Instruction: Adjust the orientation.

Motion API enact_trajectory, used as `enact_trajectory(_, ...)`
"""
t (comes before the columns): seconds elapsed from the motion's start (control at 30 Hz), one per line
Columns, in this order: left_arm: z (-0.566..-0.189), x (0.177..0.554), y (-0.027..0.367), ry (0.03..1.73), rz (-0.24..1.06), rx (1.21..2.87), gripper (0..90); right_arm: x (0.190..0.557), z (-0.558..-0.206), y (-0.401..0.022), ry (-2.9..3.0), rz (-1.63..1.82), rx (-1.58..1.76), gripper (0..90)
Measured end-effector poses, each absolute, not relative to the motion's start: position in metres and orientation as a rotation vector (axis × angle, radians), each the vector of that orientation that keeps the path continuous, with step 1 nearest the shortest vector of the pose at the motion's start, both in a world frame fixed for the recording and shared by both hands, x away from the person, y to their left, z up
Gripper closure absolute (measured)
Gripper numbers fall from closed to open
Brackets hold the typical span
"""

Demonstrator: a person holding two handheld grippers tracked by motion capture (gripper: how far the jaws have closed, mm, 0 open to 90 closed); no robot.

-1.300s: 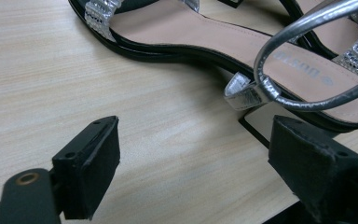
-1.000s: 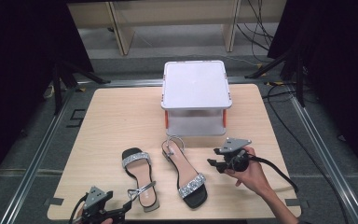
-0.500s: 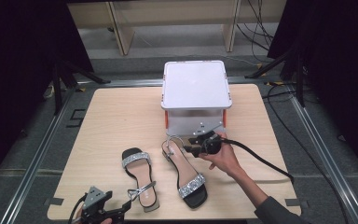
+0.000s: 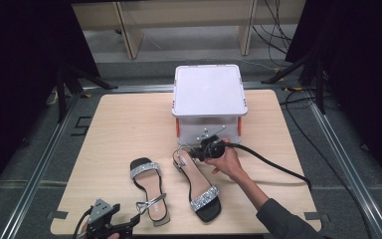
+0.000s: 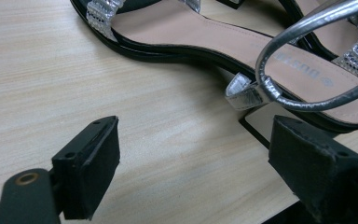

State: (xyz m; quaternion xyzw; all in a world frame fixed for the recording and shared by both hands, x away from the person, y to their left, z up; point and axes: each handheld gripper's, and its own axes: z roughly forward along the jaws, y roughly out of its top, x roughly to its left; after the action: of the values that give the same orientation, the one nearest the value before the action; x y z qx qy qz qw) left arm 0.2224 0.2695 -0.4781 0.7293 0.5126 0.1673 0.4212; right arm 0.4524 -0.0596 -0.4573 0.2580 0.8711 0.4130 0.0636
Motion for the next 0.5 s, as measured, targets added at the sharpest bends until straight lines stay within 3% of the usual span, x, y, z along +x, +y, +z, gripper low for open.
enact_trajectory(0.1,-0.478,0.225,0.272,1.228,0.438,1.858,16.0,0.447,-0.450,-0.065,2.628,1.199,0.750,83.6)
enact_trajectory(0.2,-0.478,0.223,0.270,1.280,0.416,1.831,16.0,0.441,-0.445,-0.076,2.606,1.142,0.717,84.2)
enact_trajectory(0.5,-0.479,0.224,0.270,1.244,0.426,1.845,16.0,0.404,-0.441,-0.146,2.566,1.115,0.776,84.2)
